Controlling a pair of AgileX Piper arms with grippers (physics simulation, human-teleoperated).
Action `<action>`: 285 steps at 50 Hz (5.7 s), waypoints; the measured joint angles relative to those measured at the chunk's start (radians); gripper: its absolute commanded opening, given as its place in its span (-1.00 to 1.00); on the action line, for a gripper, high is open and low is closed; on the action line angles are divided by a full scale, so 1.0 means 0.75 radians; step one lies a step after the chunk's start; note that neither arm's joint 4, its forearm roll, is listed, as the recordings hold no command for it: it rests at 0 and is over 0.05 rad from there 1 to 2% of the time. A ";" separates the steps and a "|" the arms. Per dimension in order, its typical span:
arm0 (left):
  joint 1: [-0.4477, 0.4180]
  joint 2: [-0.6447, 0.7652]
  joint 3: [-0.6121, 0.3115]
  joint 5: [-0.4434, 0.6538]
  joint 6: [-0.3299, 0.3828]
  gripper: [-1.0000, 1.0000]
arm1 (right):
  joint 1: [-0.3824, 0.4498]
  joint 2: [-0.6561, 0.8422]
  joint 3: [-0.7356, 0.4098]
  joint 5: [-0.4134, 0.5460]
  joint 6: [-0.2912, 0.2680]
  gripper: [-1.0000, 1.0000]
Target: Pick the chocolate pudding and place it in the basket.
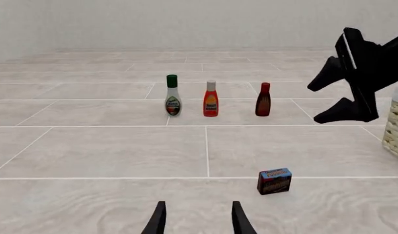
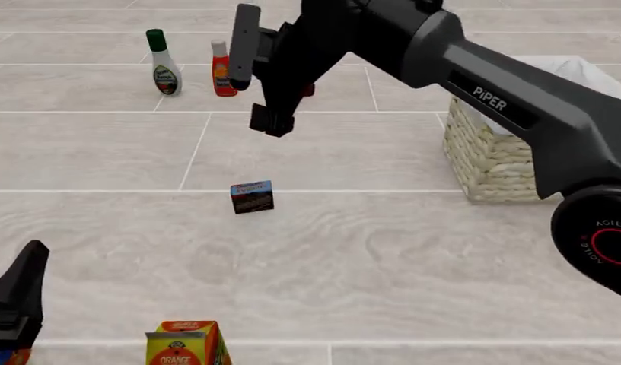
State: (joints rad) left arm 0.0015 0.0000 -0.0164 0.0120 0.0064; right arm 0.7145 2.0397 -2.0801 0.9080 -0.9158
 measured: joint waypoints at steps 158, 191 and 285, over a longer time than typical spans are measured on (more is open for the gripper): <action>0.000 0.000 -0.001 0.001 0.000 1.00 | 0.032 0.548 -0.229 -0.071 0.086 1.00; 0.000 0.000 -0.001 0.001 0.000 1.00 | 0.036 0.631 -0.291 -0.058 0.126 1.00; 0.000 0.000 -0.001 0.001 0.000 1.00 | 0.023 0.373 -0.010 -0.147 0.092 -1.00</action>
State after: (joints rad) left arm 0.0014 0.0000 -0.0171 0.0127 0.0064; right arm 0.7317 2.3197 -2.0874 0.7980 -0.8466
